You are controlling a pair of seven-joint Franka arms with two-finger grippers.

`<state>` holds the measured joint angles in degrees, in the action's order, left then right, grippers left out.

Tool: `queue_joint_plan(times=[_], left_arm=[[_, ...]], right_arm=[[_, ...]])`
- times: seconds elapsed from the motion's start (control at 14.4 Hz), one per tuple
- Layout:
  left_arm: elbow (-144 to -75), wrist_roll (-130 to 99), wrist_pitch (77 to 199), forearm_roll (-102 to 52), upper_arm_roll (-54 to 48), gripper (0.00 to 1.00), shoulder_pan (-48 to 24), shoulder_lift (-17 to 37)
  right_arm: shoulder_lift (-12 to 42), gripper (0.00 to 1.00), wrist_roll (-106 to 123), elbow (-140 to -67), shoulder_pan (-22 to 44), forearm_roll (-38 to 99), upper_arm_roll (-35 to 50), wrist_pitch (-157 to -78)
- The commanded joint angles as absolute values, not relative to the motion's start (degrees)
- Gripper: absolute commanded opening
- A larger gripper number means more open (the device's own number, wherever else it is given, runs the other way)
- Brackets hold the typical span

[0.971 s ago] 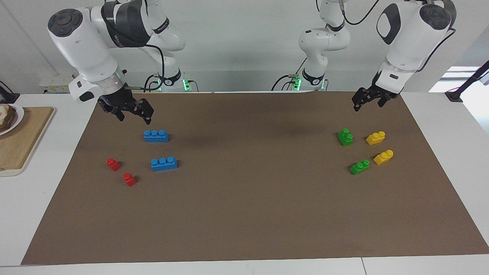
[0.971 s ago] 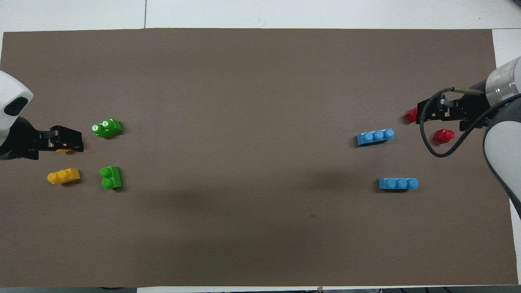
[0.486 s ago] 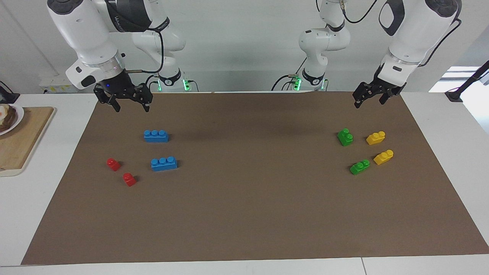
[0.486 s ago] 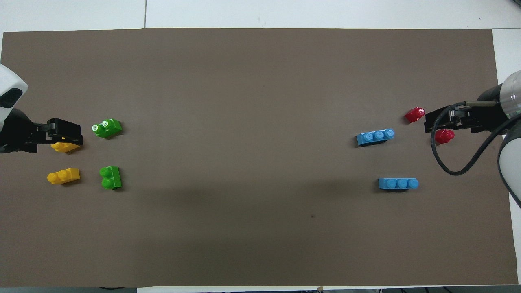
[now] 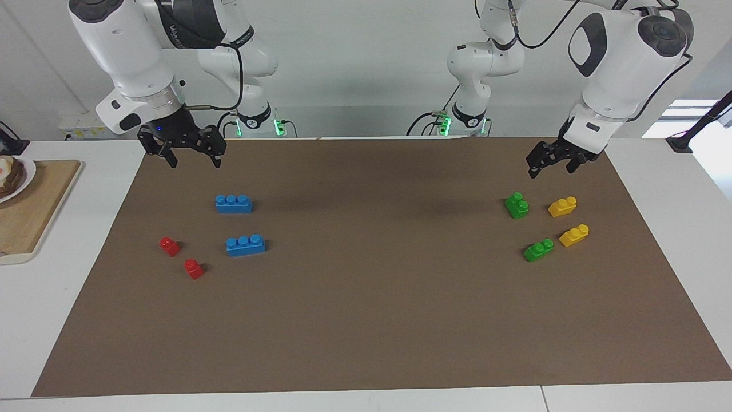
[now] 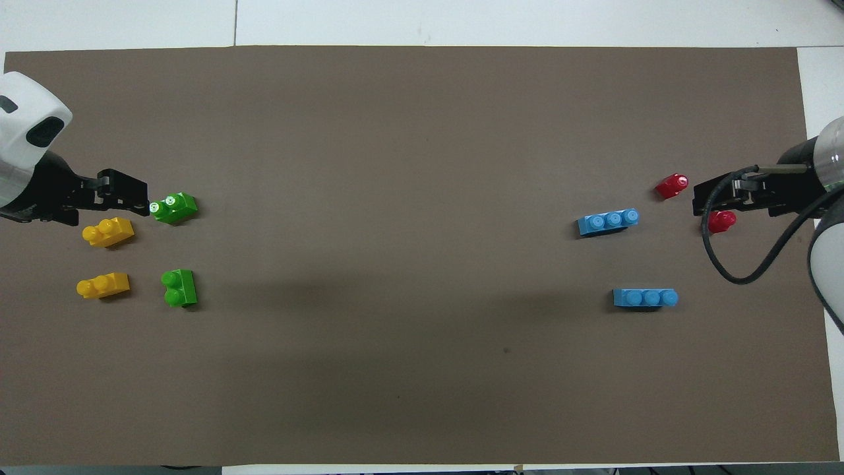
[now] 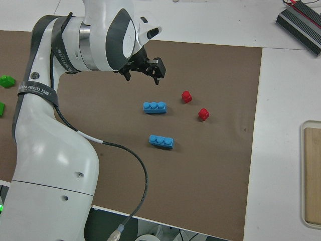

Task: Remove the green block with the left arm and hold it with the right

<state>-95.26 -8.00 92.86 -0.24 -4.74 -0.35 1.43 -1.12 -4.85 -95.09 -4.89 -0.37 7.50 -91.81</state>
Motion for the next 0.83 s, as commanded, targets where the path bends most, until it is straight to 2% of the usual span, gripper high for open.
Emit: queue_joint_plan(times=[0.0, 0.76], left_arm=[[-93.9, -7.2, 91.8, -0.1, -4.3, 1.0, -1.0, 1.8], [-93.9, -7.0, 93.2, -0.1, -4.3, 1.0, -0.4, 1.6]], right_arm=[[-2.2, 1.0, -3.3, -96.0, -5.2, -1.8, 7.8, -90.5], [-2.2, 1.0, -3.4, -96.0, -5.2, -2.1, 7.7, -90.5]])
